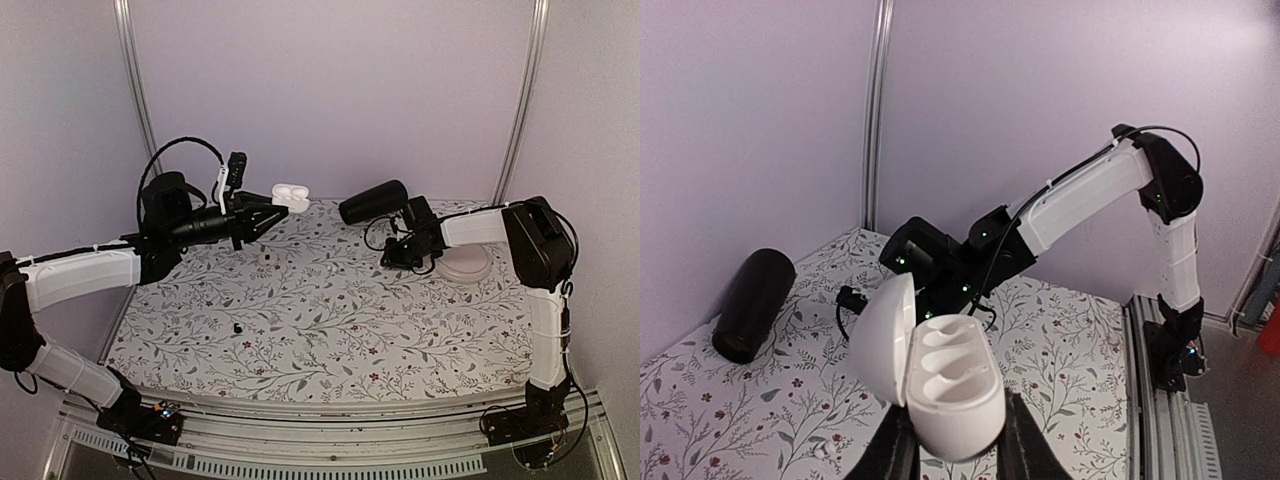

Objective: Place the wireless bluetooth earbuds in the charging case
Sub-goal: Pick up the left earbud from the center of the board.

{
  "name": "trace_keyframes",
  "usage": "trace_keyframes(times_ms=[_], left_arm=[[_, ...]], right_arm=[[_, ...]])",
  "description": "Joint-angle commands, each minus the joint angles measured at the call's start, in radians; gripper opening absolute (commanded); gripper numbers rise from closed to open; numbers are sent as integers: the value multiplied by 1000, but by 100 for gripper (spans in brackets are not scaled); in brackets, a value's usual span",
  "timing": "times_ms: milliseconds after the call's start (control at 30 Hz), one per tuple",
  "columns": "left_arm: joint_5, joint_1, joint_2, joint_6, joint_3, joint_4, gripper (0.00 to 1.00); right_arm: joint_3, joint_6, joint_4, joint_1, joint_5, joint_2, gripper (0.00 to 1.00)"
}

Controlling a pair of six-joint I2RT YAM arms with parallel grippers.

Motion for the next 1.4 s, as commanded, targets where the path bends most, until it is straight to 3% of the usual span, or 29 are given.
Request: trace_keyframes(times_ms=[0,333,533,733,833,1067,1367], left_arm=[[10,12,9,2,29,7,0],[12,11,11,1,31,7,0],[13,12,11,1,31,7,0],[14,12,17,3,29,7,0],[11,12,22,7,26,9,0],[55,9,54,35,23,31,0],[204,8,98,109,-23,218,0]], right_arm=[[33,-18,-9,16,-7,34,24],[37,-28,-30,33,19,47,25],[30,-22,-16,33,20,36,20],[30,-23,11,33,3,17,5],[21,-28,17,33,-6,-9,4],[-79,-101,56,33,-55,-186,3],[-250,-317,51,61,-270,-608,3]])
